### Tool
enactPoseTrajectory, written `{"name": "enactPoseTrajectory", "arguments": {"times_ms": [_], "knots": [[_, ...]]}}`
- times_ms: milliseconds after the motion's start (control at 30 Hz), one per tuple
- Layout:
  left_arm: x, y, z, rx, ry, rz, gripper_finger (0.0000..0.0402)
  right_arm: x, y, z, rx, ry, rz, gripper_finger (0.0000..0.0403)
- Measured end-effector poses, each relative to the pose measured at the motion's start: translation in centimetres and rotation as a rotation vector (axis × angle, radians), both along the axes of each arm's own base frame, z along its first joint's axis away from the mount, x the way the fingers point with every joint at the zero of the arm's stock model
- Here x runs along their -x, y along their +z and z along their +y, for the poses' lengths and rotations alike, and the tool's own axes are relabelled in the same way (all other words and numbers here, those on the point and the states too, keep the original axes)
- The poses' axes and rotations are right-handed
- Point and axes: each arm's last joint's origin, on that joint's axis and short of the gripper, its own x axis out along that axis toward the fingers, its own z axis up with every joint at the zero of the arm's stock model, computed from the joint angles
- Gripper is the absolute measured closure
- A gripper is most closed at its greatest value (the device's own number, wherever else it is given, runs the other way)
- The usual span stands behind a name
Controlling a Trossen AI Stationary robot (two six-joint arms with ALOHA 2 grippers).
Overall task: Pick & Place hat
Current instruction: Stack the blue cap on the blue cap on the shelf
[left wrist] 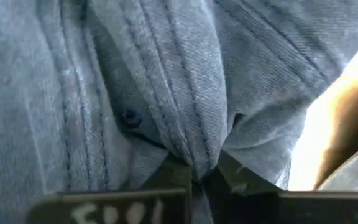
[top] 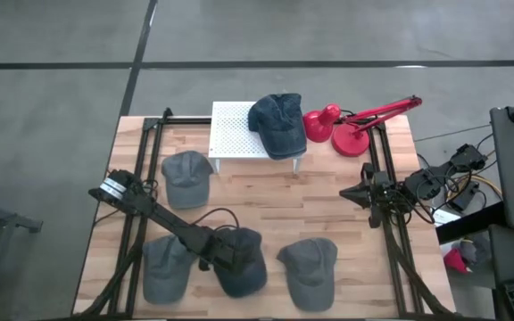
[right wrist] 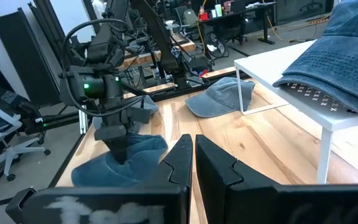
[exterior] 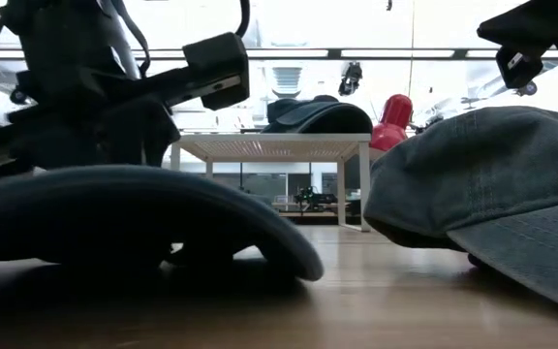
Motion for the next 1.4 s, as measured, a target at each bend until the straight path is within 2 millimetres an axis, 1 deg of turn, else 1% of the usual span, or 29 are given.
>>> {"name": "enactPoseTrajectory", "arguments": {"times_ms": [133, 267, 400, 533, 667, 833, 1067, 1400], "knots": [[-0.1, 0.0, 0.0, -0.009, -0.009, -0.02, 0.0389, 0.0, 0.0, 0.0, 0.0, 0.0, 0.0, 0.0385], [-0.7, 0.9, -0.2, -0.014, -0.032, -0.053, 0.0393, 0.0, 0.0, 0.0, 0.0, 0.0, 0.0, 0.0385], [-1.2, 3.0, -0.5, -0.046, -0.051, -0.089, 0.0393, 0.0, 0.0, 0.0, 0.0, 0.0, 0.0, 0.0385], [-1.1, 5.0, -0.3, -0.124, -0.067, -0.029, 0.0395, 0.0, 0.0, 0.0, 0.001, 0.001, 0.002, 0.0385], [-1.2, 7.8, -0.4, -0.167, -0.093, 0.035, 0.0395, 0.0, 0.0, 0.0, 0.002, 0.001, 0.004, 0.0385], [-1.6, 10.4, -0.6, -0.199, -0.126, 0.034, 0.0395, 0.0, 0.0, 0.0, 0.003, 0.001, 0.005, 0.0385], [-2.2, 12.4, -0.6, -0.272, -0.098, -0.044, 0.0395, 0.0, 0.0, 0.0, 0.004, 0.001, 0.005, 0.0385], [-3.1, 15.4, -0.7, -0.347, -0.113, -0.157, 0.0396, 0.0, -0.1, 0.0, 0.008, 0.002, 0.005, 0.0385]]}}
